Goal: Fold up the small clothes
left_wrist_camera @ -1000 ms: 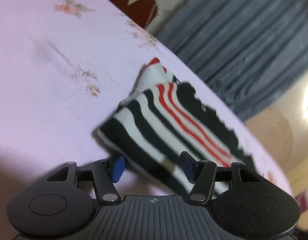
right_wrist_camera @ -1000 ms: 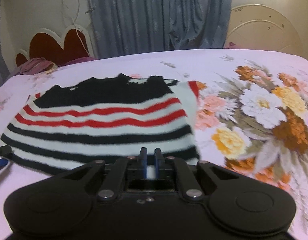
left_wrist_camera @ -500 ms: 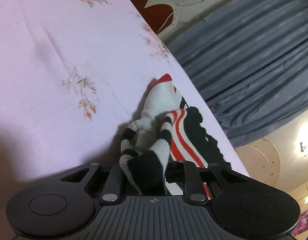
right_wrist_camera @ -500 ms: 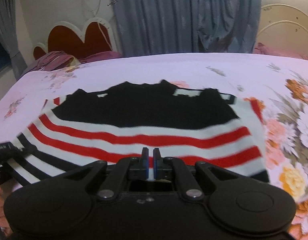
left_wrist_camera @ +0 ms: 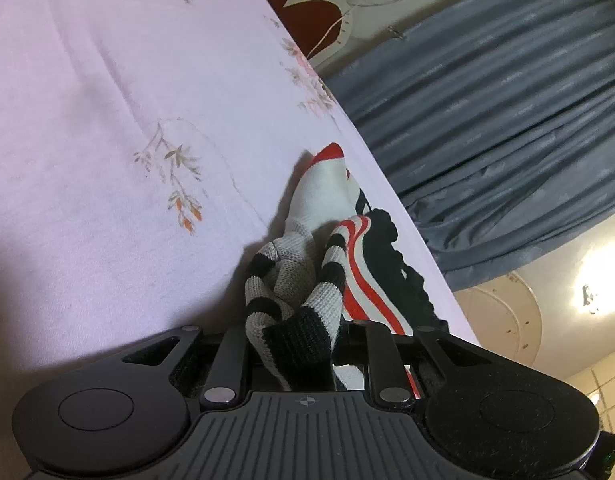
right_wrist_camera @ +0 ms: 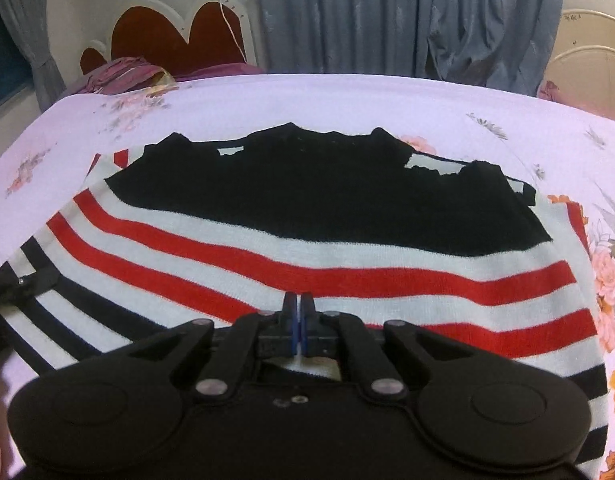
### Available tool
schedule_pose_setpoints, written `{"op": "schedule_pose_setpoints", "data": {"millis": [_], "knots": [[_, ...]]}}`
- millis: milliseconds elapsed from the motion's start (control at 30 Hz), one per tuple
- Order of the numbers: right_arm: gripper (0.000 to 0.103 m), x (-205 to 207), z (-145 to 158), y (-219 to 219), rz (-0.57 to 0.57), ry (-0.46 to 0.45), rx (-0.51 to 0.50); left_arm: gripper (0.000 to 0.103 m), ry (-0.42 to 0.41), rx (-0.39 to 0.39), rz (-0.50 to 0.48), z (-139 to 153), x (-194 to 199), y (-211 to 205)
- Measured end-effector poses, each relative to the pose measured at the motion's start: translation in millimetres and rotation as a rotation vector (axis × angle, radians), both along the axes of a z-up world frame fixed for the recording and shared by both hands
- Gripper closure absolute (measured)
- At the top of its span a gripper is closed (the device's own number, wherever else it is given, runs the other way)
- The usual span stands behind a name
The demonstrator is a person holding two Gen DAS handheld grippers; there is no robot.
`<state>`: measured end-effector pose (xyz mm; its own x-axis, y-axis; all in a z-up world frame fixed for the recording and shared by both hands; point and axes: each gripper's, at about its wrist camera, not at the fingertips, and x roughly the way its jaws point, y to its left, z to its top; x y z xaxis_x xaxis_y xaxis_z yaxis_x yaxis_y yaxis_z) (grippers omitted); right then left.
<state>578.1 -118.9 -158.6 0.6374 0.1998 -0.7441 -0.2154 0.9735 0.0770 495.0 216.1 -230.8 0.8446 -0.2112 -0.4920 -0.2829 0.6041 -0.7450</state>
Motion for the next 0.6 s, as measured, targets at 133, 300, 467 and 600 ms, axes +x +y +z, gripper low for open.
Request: {"op": "schedule_pose_setpoints", "data": {"millis": [133,300,467,600], "knots": [[0.103,2,0,-2,-0.004,0.007,0.021,0.085,-0.006,0.054,-0.001,14,-1,-8],[0.103,2,5,-14,0.009,0.024,0.078,0.086,-0.051,0.182,-0.044,54,1,-34],[0.096,-5,25,-60,-0.055,-0.005,0.201,0.086,-0.114,0.29,-0.123,105,6,-90],[0.096,-18,43,-109,-0.128,-0.05,0.276,0.086,-0.139,0.404,-0.241,136,17,-163]]}}
